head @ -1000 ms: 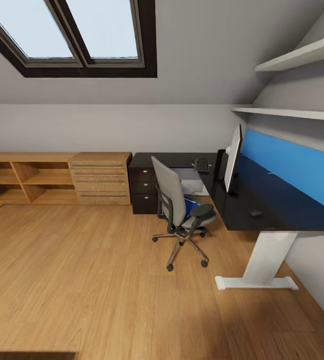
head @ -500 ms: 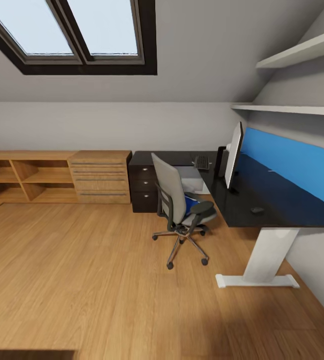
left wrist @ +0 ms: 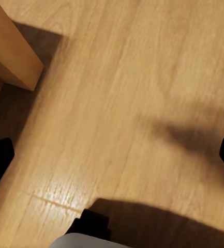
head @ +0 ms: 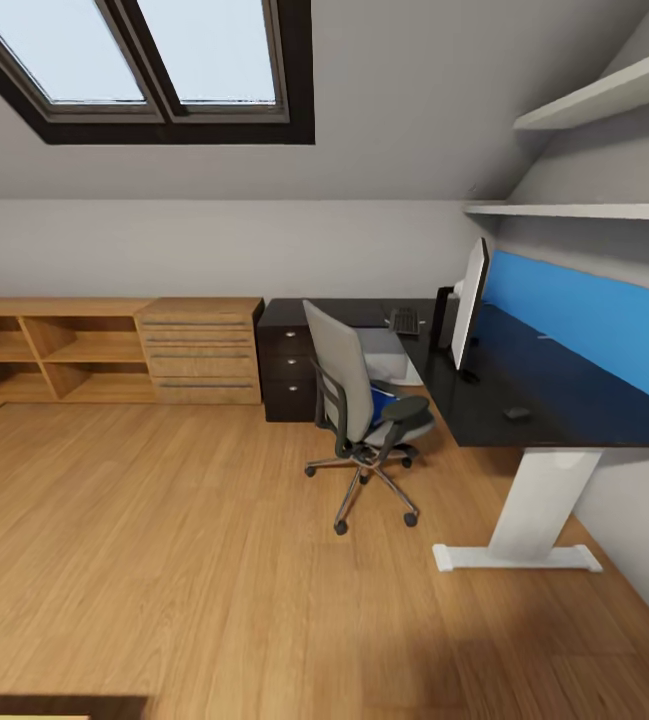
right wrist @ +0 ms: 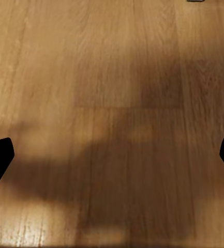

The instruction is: In the bedroom, organize the workspace by keeping the computer under the desk, ensuring the monitor is on the desk, placing the keyboard on the desk next to the monitor, placing the mouse on the desk next to the keyboard, moving the folder from the swivel chair onto the desk next to the mouse, stacking the notebook on top of the folder with the pen on top of the notebook, and positioning the swivel chair next to the desk.

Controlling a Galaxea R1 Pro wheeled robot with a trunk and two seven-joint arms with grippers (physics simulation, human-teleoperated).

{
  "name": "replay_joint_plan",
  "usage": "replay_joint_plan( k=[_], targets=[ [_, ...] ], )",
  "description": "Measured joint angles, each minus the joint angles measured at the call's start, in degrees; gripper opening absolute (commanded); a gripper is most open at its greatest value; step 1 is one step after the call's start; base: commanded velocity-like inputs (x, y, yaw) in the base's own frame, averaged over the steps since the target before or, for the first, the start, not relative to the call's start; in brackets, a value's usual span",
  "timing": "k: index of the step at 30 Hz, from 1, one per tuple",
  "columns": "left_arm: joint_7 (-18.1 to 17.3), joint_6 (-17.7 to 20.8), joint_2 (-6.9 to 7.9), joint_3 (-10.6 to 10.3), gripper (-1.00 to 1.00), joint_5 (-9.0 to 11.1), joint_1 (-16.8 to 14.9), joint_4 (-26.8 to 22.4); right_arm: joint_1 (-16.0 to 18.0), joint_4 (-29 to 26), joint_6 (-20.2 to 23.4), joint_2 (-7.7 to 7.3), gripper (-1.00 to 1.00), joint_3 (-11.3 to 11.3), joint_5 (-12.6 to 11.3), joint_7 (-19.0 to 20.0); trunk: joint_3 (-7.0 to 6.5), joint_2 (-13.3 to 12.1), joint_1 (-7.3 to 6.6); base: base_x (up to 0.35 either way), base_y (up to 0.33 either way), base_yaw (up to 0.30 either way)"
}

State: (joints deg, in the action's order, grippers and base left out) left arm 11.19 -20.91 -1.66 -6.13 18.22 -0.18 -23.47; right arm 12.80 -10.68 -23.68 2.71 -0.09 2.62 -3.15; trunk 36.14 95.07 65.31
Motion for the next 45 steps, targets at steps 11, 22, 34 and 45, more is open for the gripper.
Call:
replay_joint_plan(
  k=[11, 22, 34, 45],
  targets=[
    [0.0, 0.1, 0.02, -0.1, 1.0, 0.0, 0.0, 0.5, 0.0, 0.1, 0.0, 0.0, 1.0, 0.1, 0.0, 0.0, 1.98, 4.4, 2.42, 0.0, 0.0, 0.0],
    [0.0, 0.1, 0.02, 0.0, 1.0, 0.0, 0.0, 1.8, 0.0, 0.0, 0.0, 0.0, 1.0, 0.0, 0.0, 0.0, 3.95, 8.8, 4.83, 0.0, 0.0, 0.0],
    [0.0, 0.1, 0.03, 0.0, 1.0, 0.0, 0.0, 1.9, 0.0, 0.0, 0.0, 0.0, 1.0, 0.0, 0.0, 0.0, 6.1, 13.6, 7.47, 0.0, 0.0, 0.0],
    [0.0, 0.2, 0.03, 0.0, 1.0, 0.0, 0.0, 1.9, 0.0, 0.0, 0.0, 0.0, 1.0, 0.0, 0.0, 0.0, 8.08, 18.1, 9.89, 0.0, 0.0, 0.0]
  ],
)
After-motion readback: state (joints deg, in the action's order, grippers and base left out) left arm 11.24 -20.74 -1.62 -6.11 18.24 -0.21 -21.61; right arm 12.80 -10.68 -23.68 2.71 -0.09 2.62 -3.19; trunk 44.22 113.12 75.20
